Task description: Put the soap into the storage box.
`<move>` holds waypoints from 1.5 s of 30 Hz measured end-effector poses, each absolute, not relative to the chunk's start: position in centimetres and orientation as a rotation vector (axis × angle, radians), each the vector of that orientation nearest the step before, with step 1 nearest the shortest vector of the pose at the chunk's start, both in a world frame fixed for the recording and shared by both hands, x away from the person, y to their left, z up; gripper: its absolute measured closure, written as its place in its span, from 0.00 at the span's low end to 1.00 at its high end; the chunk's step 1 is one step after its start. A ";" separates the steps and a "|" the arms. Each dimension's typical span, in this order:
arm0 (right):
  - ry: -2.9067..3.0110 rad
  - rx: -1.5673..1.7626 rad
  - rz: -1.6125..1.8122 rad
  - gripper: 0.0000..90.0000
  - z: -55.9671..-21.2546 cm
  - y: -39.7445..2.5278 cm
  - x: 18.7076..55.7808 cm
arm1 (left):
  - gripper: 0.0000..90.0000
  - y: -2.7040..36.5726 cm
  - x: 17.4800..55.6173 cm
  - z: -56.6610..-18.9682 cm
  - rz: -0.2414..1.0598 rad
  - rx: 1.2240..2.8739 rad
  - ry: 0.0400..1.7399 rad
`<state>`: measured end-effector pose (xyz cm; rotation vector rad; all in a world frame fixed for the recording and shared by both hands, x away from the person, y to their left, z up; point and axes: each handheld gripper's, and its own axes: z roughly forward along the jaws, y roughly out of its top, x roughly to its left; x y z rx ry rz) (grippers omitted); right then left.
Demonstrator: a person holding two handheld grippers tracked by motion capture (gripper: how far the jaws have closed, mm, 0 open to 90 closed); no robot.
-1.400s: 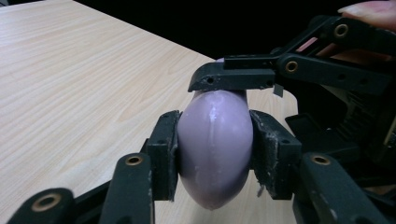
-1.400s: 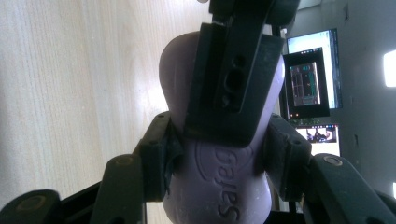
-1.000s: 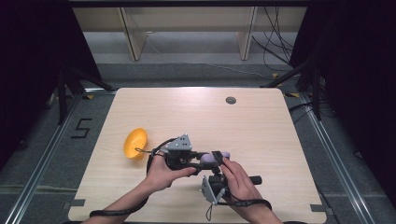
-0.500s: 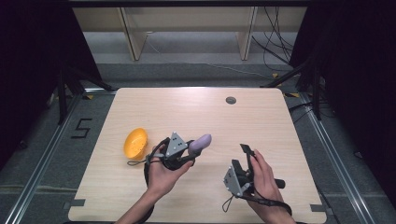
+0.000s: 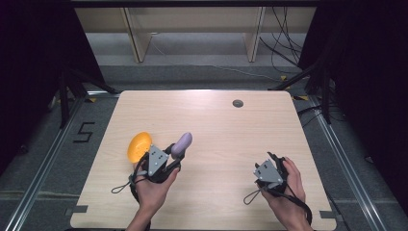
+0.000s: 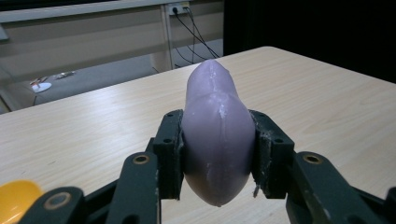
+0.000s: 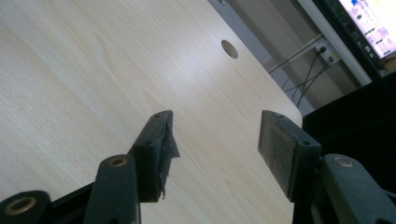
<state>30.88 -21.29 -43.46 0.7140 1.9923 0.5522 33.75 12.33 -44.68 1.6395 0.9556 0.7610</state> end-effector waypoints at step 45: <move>2.010 0.739 0.569 0.50 -43.7 -21.2 31.0 | 0.66 21.3 36.0 -47.0 1.084 1.381 1.352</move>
